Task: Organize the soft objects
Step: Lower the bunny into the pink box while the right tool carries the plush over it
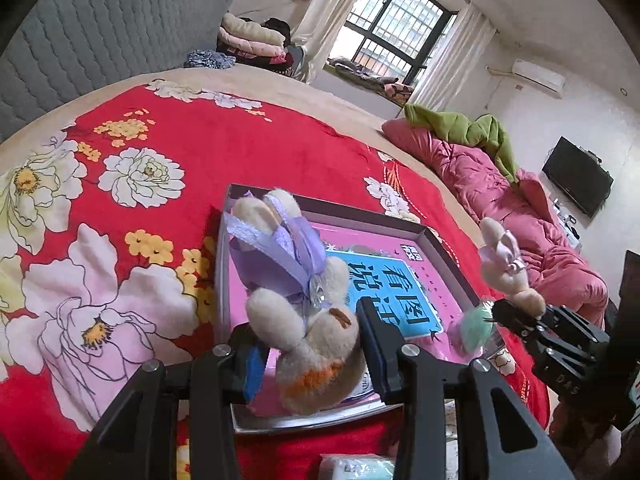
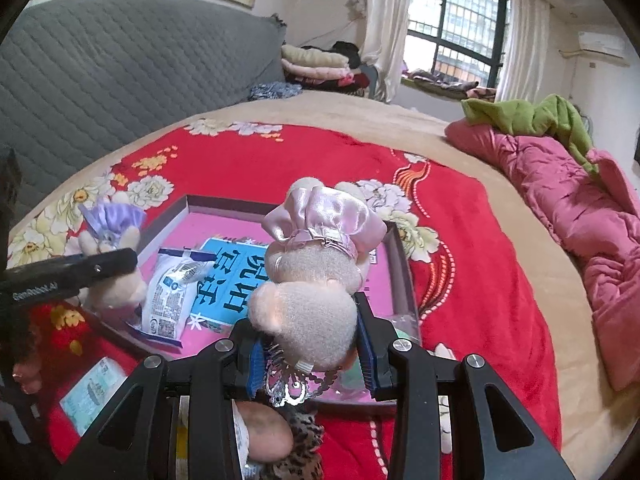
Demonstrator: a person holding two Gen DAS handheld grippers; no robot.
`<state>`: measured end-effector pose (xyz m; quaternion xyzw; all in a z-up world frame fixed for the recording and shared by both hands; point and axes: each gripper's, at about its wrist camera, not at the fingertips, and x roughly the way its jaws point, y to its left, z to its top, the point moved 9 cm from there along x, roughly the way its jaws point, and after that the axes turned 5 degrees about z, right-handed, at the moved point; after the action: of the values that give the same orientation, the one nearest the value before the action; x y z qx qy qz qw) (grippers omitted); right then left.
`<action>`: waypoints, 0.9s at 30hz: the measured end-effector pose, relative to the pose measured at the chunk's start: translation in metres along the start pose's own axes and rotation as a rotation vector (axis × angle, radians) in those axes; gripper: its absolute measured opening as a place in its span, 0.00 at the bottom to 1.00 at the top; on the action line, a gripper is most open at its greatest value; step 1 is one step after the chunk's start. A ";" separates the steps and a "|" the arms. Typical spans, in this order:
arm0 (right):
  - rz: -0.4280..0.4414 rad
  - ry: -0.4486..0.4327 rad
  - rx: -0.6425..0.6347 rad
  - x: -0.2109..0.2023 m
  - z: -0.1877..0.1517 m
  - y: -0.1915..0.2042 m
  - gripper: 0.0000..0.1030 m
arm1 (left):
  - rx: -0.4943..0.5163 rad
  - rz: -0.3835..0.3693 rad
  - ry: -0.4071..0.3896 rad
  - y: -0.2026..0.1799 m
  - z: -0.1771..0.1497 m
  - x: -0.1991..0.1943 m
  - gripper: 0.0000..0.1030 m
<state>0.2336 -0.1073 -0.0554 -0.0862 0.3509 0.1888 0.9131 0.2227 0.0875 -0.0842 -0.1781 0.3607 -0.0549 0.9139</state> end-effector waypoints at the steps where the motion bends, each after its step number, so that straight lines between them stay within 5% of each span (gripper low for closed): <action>1: -0.002 0.009 -0.003 0.003 0.000 0.000 0.37 | -0.005 -0.002 0.005 0.001 0.000 0.001 0.41; 14: -0.004 0.148 0.009 0.041 -0.024 0.001 0.37 | 0.071 0.029 0.046 -0.008 -0.009 0.011 0.41; 27: 0.005 0.209 -0.018 0.052 -0.035 0.010 0.39 | 0.038 0.000 0.071 -0.006 -0.011 0.014 0.41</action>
<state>0.2442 -0.0936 -0.1164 -0.1126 0.4428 0.1844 0.8702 0.2253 0.0759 -0.0984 -0.1587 0.3919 -0.0679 0.9037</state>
